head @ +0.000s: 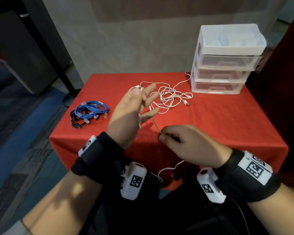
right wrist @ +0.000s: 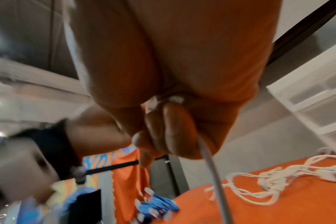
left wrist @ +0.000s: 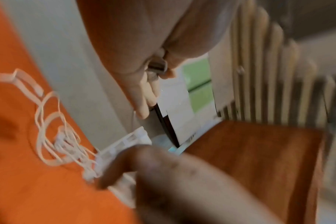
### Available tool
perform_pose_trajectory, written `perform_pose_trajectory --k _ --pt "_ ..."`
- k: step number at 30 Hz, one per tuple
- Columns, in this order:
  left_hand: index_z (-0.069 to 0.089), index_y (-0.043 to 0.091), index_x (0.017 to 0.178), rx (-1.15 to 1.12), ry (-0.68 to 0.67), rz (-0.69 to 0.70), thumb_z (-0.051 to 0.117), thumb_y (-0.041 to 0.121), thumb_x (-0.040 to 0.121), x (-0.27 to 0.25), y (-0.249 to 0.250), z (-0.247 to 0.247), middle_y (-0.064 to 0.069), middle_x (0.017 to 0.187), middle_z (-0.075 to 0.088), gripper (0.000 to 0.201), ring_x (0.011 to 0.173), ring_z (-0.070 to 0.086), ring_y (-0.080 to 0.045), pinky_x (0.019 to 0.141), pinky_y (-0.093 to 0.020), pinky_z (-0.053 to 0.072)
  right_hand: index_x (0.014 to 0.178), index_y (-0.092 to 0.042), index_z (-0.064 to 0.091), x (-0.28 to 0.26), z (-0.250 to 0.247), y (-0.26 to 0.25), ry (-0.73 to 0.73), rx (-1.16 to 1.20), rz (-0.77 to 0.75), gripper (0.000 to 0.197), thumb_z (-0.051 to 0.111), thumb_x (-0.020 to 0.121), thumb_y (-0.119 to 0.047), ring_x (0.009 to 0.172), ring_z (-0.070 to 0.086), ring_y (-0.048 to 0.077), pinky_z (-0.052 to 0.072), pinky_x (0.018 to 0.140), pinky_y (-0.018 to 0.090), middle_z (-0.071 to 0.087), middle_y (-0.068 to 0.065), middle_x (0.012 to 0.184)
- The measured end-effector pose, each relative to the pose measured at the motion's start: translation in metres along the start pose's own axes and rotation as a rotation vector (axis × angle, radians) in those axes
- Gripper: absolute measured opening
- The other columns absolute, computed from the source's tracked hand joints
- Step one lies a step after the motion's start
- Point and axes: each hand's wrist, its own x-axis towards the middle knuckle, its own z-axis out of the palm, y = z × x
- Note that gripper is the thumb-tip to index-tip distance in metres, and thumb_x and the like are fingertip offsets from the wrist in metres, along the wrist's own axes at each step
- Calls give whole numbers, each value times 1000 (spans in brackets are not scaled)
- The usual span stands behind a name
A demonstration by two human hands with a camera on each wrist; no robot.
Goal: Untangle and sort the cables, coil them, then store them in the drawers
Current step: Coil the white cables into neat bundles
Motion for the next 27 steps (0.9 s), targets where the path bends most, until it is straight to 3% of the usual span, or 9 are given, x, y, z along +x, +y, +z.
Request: perform_pose_trajectory --k 2,4,6,9,13,17,20,24,27 --pt "48 17 81 262 19 49 34 30 110 -4 -11 2 -2 138 62 34 121 64 -19 99 -53 50 76 -19 59 -5 -8 -15 -16 -4 -34 24 57 98 -28 55 49 11 36 53 21 52 0 58" --pt "49 19 78 501 -27 131 36 31 109 -11 -18 2 1 128 68 35 101 70 -18 88 -50 55 79 -16 63 -6 -24 -23 0 12 -70 19 58 95 -24 58 53 15 41 55 27 56 0 61" --pt "50 17 78 673 -96 180 38 32 109 -18 -16 3 0 95 74 36 68 64 -17 65 -37 52 80 -16 66 -5 -37 -23 70 46 -110 15 61 94 -20 62 56 14 45 59 32 60 -1 65" --pt "49 4 81 612 -136 102 36 23 110 -20 -8 12 -10 57 46 37 45 42 -13 47 -23 36 84 -20 72 0 -42 -20 219 122 -118 10 68 93 -23 72 65 11 50 67 35 69 -4 76" --pt "54 7 85 464 -203 -39 36 23 110 -22 -5 19 -18 69 46 35 53 36 -17 49 -21 28 83 -19 60 1 -42 -11 410 341 3 24 82 84 -29 60 49 18 42 58 38 60 7 71" --pt "59 6 91 248 -208 -181 43 16 105 -26 -7 15 -2 72 54 23 55 43 -9 48 -16 30 103 -7 66 0 -43 -13 218 595 35 16 74 91 -12 62 58 22 50 57 47 73 10 86" --pt "61 0 111 146 -347 -219 48 13 96 -26 -7 7 -4 82 53 24 53 32 -11 49 -23 22 91 -4 67 0 -45 -10 220 656 68 9 68 95 -13 59 55 19 48 48 30 74 8 77" --pt "50 -8 137 -100 -425 -326 39 21 102 -29 -4 0 -4 99 53 47 67 41 -11 65 -23 36 93 -4 65 3 -47 -6 215 814 152 14 68 93 -18 63 54 20 48 49 25 73 7 77" --pt "51 -5 140 -160 -451 -350 43 19 100 -32 -4 -4 -3 99 54 47 76 49 -11 76 -24 44 92 -7 64 3 -46 -6 201 839 157 12 65 96 -18 69 59 21 50 52 24 72 7 79"
